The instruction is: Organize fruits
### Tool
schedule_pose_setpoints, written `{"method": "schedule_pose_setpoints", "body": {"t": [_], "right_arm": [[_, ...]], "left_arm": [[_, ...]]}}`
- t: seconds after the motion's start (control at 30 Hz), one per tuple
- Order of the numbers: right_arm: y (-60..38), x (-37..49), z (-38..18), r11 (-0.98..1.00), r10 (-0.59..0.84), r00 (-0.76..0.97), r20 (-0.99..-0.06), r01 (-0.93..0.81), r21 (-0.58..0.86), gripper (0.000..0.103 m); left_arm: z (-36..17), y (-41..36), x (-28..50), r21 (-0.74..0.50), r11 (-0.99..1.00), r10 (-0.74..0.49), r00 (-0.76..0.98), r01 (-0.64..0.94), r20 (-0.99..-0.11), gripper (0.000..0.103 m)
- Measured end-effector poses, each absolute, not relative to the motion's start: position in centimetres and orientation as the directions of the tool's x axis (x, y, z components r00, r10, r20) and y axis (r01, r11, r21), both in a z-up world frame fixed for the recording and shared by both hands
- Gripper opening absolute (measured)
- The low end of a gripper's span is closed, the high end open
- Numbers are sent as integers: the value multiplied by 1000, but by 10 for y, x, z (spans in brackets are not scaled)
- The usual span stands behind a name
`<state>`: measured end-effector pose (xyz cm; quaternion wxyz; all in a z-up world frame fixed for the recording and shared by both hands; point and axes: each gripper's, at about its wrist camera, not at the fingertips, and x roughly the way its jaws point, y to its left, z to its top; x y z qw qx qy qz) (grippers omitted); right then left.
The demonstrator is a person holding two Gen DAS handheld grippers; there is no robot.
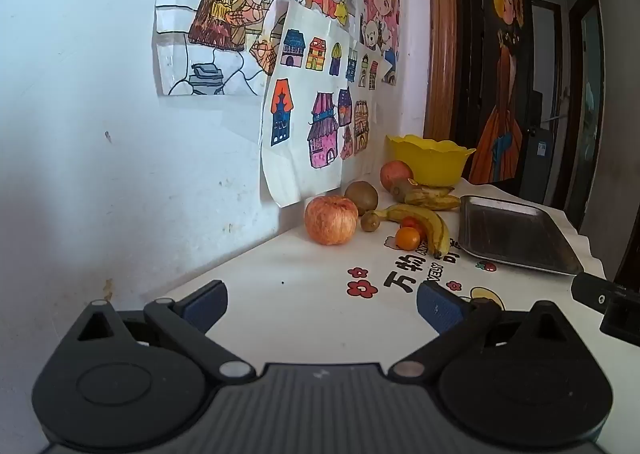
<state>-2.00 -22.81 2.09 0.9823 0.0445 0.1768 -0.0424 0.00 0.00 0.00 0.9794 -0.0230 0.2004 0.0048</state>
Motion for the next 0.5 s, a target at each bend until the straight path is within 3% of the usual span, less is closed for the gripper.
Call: {"method": "schedule_pose_setpoints", "body": {"t": [0.5], "right_arm": [[-230, -19, 22, 992, -65, 932, -356, 99, 77, 102]], "left_arm": [[-2, -1, -2, -36, 999, 9, 918, -26, -397, 103]]}}
